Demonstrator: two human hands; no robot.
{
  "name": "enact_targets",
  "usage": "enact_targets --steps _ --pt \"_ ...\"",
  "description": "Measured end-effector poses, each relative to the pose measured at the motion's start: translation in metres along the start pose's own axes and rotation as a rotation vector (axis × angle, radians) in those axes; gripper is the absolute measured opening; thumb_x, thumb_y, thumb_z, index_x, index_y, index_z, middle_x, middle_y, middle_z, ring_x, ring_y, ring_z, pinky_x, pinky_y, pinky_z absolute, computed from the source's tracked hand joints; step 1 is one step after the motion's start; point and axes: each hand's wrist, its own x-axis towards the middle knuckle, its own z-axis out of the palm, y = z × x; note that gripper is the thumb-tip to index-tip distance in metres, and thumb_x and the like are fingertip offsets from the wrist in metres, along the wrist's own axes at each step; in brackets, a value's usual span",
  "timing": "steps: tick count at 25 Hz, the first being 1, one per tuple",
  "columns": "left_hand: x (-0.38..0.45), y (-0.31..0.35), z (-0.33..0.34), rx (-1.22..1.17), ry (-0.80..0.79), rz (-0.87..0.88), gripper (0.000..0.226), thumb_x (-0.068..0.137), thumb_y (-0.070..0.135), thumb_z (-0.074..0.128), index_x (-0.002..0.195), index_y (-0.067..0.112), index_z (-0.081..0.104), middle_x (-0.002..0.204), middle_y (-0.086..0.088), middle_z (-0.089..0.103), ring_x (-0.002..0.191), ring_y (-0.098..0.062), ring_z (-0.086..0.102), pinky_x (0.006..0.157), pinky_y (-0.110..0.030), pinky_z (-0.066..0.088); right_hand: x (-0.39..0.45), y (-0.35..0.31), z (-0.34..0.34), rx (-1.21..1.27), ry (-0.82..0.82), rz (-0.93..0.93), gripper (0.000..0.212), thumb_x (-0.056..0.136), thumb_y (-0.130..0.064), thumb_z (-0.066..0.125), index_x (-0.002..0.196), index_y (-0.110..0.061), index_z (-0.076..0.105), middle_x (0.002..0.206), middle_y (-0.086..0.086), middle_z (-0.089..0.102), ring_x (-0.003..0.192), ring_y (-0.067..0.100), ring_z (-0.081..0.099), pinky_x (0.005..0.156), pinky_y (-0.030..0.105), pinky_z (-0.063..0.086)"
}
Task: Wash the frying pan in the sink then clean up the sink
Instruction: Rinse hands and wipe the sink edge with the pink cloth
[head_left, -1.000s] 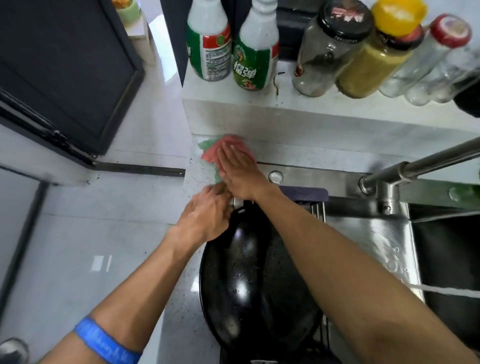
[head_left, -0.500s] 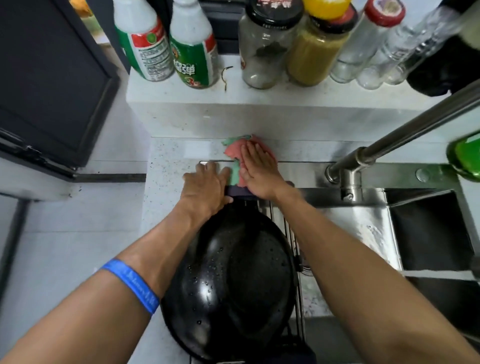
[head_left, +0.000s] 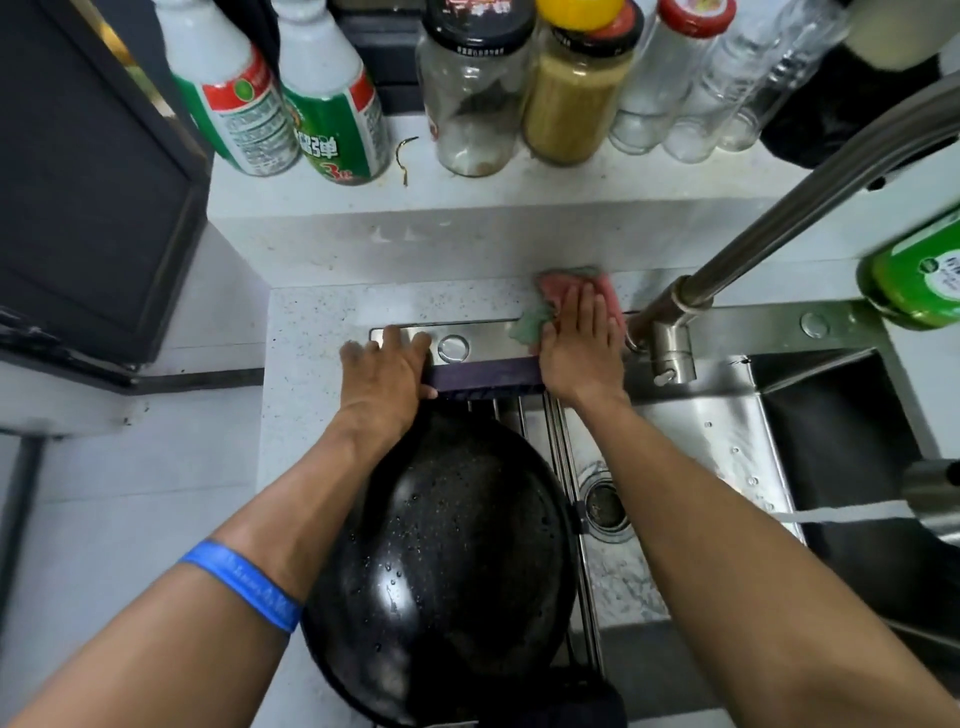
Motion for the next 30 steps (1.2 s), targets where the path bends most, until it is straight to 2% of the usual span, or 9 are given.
enact_targets --steps 5,8,11,15,18,20,23,26,30 --pt "-0.011 -0.009 -0.012 -0.437 -0.101 -0.054 0.051 0.086 0.028 0.067 0.132 0.016 0.049 0.133 -0.014 0.049 0.113 -0.036 0.056 0.092 -0.044 0.048 -0.041 0.025 0.005 0.042 0.159 -0.08 0.052 0.098 -0.009 0.045 0.15 -0.007 0.039 0.159 0.011 0.034 0.149 0.028 0.028 0.12 0.047 0.03" --pt "-0.052 0.008 -0.039 -0.612 0.014 -0.056 0.043 0.091 0.028 0.06 0.131 0.016 0.053 0.133 -0.011 0.053 0.118 -0.032 0.053 0.092 -0.041 0.047 -0.101 0.038 -0.001 0.64 0.038 0.008 0.038 0.105 -0.011 0.04 0.139 -0.016 0.055 0.143 0.006 0.055 0.122 0.016 0.056 0.109 0.04 0.044" --pt "-0.108 0.061 -0.061 -0.826 0.153 0.074 0.032 0.091 0.021 0.057 0.123 0.022 0.06 0.123 -0.003 0.06 0.114 -0.025 0.055 0.091 -0.035 0.045 -0.175 0.061 -0.004 1.165 0.111 0.389 0.029 0.106 -0.014 0.043 0.12 -0.009 0.067 0.096 0.013 0.073 0.086 0.018 0.066 0.08 0.033 0.054" --pt "-0.156 0.142 -0.046 -0.95 -0.036 0.221 0.032 0.088 0.012 0.052 0.113 0.028 0.063 0.115 0.002 0.067 0.104 -0.023 0.062 0.091 -0.038 0.05 -0.231 0.116 -0.023 1.702 0.176 0.804 0.016 0.1 -0.006 0.054 0.11 -0.014 0.064 0.123 0.017 0.068 0.103 0.027 0.068 0.073 0.037 0.059" --pt "-0.17 0.19 -0.037 -0.705 -0.172 0.397 0.036 0.088 0.012 0.052 0.121 0.028 0.058 0.116 -0.002 0.066 0.104 -0.027 0.063 0.088 -0.037 0.051 -0.236 0.146 -0.046 1.815 0.141 0.692 0.04 0.093 0.003 0.059 0.13 -0.015 0.056 0.126 0.015 0.067 0.108 0.027 0.069 0.068 0.036 0.061" --pt "-0.167 0.217 -0.039 -0.812 -0.234 0.446 0.042 0.091 0.015 0.051 0.13 0.03 0.053 0.122 -0.003 0.064 0.109 -0.025 0.062 0.092 -0.039 0.051 -0.229 0.161 -0.058 1.853 0.081 0.636 0.05 0.093 0.001 0.06 0.139 -0.017 0.053 0.124 0.012 0.069 0.109 0.028 0.069 0.074 0.038 0.061" --pt "-0.161 0.257 -0.046 -1.57 -0.44 0.016 0.041 0.102 0.032 0.045 0.143 0.027 0.042 0.132 -0.006 0.059 0.112 -0.023 0.06 0.098 -0.039 0.05 -0.221 0.182 -0.08 1.716 -0.014 0.598 0.02 0.095 -0.011 0.063 0.115 -0.009 0.064 0.113 0.015 0.072 0.096 0.027 0.07 0.074 0.037 0.058" --pt "-0.164 0.296 -0.046 -1.953 -0.613 -0.221 0.052 0.097 0.052 0.044 0.121 0.011 0.063 0.099 -0.01 0.072 0.092 -0.024 0.067 0.081 -0.038 0.058 -0.224 0.196 -0.092 1.492 -0.1 0.535 0.01 0.088 -0.02 0.074 0.088 -0.011 0.071 0.091 0.011 0.077 0.08 0.024 0.072 0.068 0.033 0.057" --pt "-0.172 0.369 -0.051 -2.003 -0.278 -0.538 0.027 0.101 0.018 0.045 0.091 0.012 0.069 0.09 -0.012 0.073 0.091 -0.029 0.067 0.067 -0.029 0.053 -0.213 0.216 -0.088 1.316 0.013 0.447 0.003 0.085 -0.023 0.066 0.082 -0.022 0.064 0.093 0.011 0.071 0.09 0.027 0.067 0.078 0.037 0.056"
